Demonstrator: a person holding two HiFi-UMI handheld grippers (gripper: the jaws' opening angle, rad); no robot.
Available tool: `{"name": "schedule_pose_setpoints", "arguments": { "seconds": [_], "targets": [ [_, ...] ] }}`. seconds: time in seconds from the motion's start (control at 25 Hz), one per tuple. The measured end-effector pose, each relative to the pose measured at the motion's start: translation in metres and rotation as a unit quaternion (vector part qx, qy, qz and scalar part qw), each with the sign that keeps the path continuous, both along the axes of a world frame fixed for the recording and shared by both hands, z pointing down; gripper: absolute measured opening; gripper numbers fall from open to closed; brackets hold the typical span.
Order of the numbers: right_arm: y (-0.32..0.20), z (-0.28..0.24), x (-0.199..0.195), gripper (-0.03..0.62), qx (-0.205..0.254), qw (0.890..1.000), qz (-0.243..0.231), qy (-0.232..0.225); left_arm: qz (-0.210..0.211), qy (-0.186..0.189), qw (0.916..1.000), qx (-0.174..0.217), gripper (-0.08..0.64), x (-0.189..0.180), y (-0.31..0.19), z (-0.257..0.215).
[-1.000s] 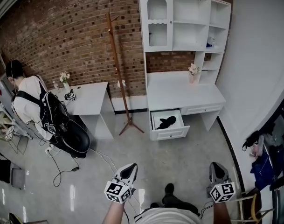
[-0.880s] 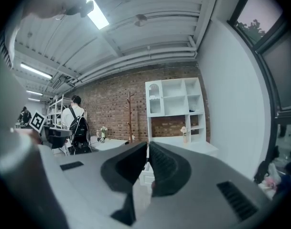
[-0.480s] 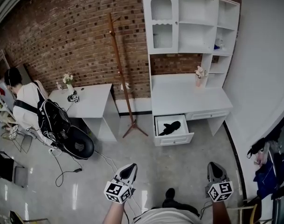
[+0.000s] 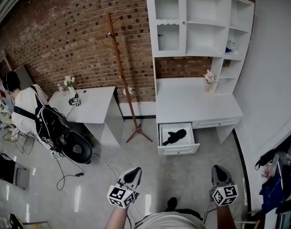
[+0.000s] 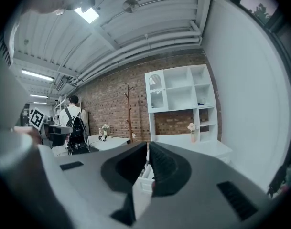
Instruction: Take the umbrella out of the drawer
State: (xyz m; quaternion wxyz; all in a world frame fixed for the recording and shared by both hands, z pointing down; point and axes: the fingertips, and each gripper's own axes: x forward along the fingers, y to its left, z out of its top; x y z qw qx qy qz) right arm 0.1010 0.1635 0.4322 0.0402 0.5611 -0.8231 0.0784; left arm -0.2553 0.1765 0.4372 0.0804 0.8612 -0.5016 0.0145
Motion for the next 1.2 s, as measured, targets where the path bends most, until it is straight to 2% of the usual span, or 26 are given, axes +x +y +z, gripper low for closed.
{"name": "schedule_pose_setpoints", "arguments": {
  "seconds": [0.64,1.2],
  "targets": [
    [-0.098,0.018,0.039,0.035,-0.024,0.999,-0.039,-0.016,-0.024,-0.007,0.9995,-0.018,0.026,0.056,-0.072,0.004],
    [-0.132,0.025,0.040,0.035,-0.033,0.998,-0.044,-0.027,-0.025,-0.018,0.9991,-0.031,0.026,0.064,-0.105,0.007]
  ]
}}
